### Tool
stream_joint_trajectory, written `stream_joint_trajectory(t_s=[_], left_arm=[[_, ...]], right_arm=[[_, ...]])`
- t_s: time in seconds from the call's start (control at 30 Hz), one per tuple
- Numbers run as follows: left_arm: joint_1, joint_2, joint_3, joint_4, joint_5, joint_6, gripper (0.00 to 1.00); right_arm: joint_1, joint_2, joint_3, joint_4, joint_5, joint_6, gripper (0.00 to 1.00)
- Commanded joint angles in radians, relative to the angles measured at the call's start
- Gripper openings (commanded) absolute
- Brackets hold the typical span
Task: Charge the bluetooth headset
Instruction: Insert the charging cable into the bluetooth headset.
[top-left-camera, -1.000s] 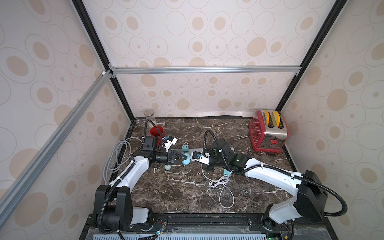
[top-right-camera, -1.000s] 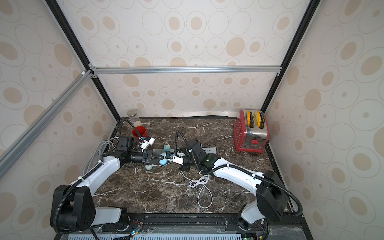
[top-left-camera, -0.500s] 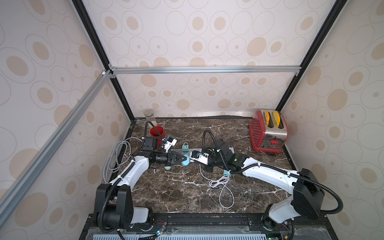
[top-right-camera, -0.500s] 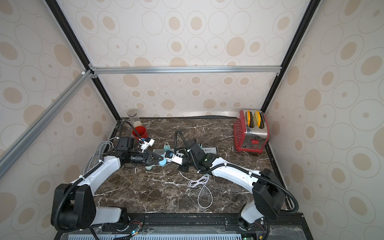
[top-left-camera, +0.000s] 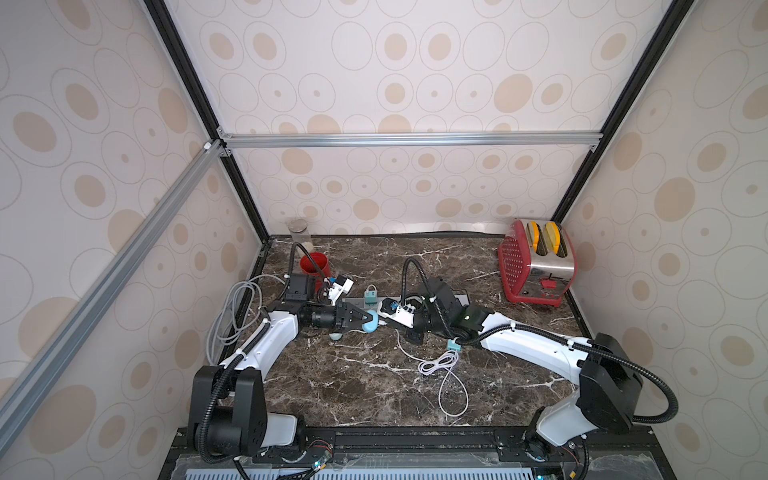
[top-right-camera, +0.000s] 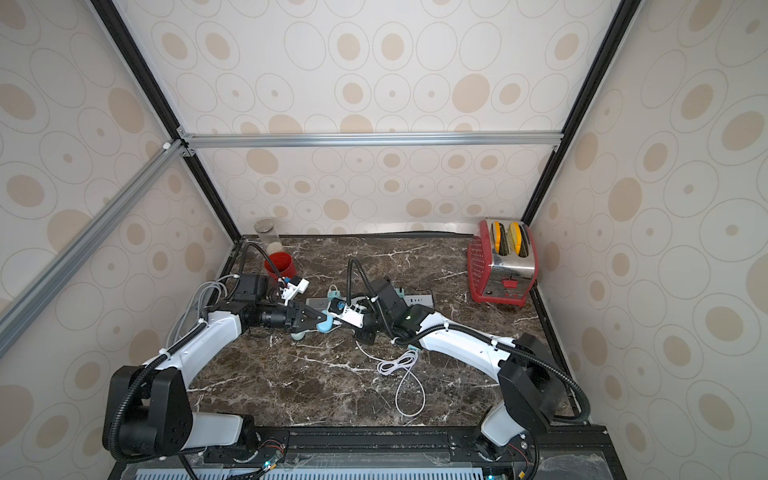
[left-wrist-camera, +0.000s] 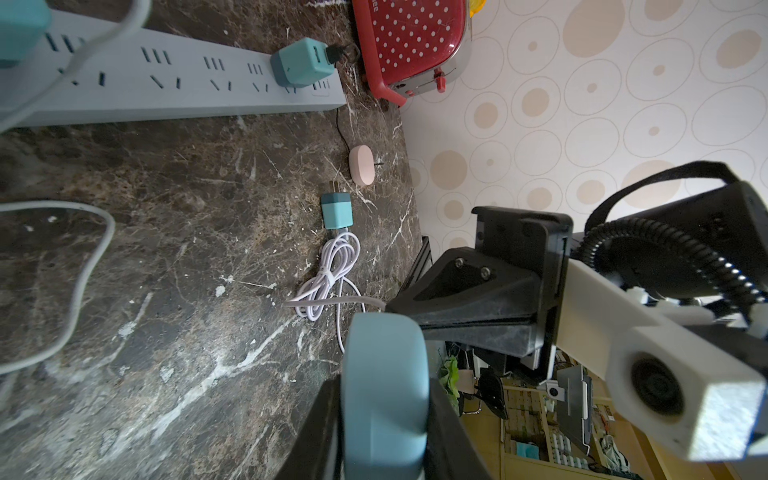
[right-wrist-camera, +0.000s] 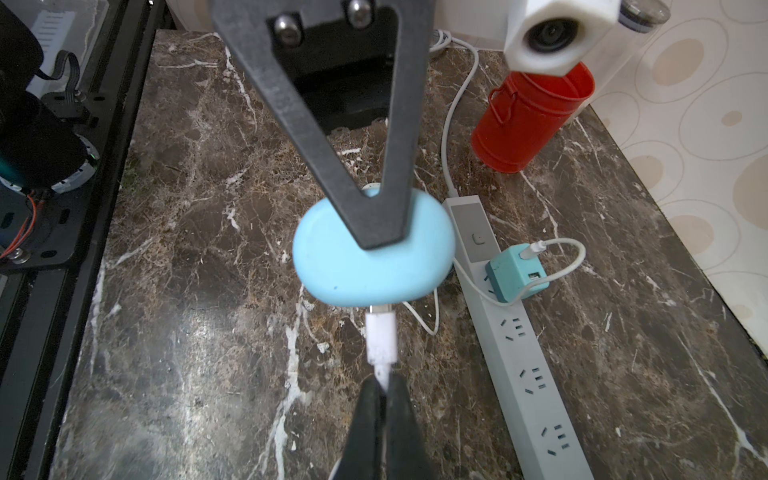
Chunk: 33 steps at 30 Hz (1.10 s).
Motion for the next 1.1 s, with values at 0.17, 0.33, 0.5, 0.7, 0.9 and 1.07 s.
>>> stream_joint_trajectory(t_s=[0.17,0.33,0.5,0.7,0.9,1.07], left_arm=[[-0.064,0.017,0.011,-0.024,-0.008,0.019,0.03],[-0.076,0.021,0.023,-0.082,-0.064,0.059,0.03],[-0.076,0.023,0.024,-0.075,-0.048,0.052,0.03],[-0.103,0.03,0.014,-0.059,-0.059,0.04,0.02],[-0.119,0.056,0.029,-0.114,-0.103,0.073,0.01],[-0.119,0.069,0.039,-0.146,-0.137,0.091,0.01]], right_arm=[[0.043,0.028,0.135,0.243,-0.123,0.029,0.0],[0.044,0.026,0.154,0.266,-0.114,0.042,0.0],[0.047,0.05,0.17,0.306,-0.137,0.074,0.0],[0.048,0.072,0.184,0.337,-0.123,0.084,0.0],[0.047,0.08,0.212,0.351,-0.126,0.08,0.0],[0.048,0.063,0.207,0.375,-0.136,0.091,0.0]])
